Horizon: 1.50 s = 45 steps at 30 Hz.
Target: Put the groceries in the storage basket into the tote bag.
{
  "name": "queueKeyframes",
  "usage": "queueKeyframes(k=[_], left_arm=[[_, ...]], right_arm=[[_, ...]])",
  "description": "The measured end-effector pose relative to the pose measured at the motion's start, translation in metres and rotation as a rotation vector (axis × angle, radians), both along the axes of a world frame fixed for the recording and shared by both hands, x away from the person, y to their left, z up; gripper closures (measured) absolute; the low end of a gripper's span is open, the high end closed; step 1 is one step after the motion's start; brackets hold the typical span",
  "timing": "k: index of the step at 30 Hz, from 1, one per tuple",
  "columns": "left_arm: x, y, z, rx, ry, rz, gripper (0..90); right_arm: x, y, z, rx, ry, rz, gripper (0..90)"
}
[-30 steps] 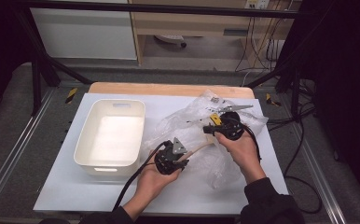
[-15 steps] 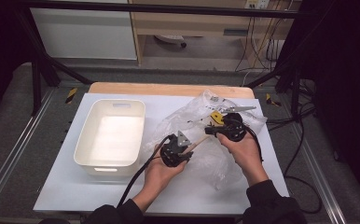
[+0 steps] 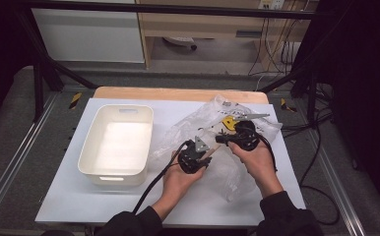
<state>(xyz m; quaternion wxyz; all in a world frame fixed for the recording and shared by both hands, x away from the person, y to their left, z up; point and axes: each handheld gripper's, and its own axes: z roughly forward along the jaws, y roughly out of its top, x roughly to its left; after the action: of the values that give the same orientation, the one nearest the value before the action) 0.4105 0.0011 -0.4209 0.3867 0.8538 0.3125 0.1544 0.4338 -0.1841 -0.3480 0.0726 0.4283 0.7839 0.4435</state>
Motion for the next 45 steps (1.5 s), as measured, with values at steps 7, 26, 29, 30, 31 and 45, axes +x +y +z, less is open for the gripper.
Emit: queueKeyframes(k=[7, 26, 29, 30, 31, 45], left_arm=[[0.001, -0.008, -0.007, 0.005, -0.02, 0.005, 69.3], [0.004, -0.017, -0.02, -0.022, -0.029, 0.029, 69.2], [0.003, -0.016, -0.022, -0.03, -0.027, 0.029, 69.2], [0.002, -0.016, -0.023, -0.025, -0.027, 0.028, 69.2], [0.002, -0.016, -0.023, -0.025, -0.029, 0.029, 69.2], [0.004, -0.017, -0.024, -0.046, -0.016, 0.04, 69.3]], right_arm=[[-0.001, 0.002, -0.001, -0.003, 0.005, 0.006, 90.0], [-0.001, -0.001, -0.01, -0.004, 0.019, -0.001, 90.0], [-0.001, -0.001, -0.01, -0.005, 0.022, -0.003, 90.0], [-0.001, -0.001, -0.011, -0.007, 0.024, -0.004, 90.0], [-0.001, -0.001, -0.011, -0.009, 0.022, -0.001, 90.0], [-0.007, -0.003, -0.036, -0.041, 0.063, 0.002, 90.0]])
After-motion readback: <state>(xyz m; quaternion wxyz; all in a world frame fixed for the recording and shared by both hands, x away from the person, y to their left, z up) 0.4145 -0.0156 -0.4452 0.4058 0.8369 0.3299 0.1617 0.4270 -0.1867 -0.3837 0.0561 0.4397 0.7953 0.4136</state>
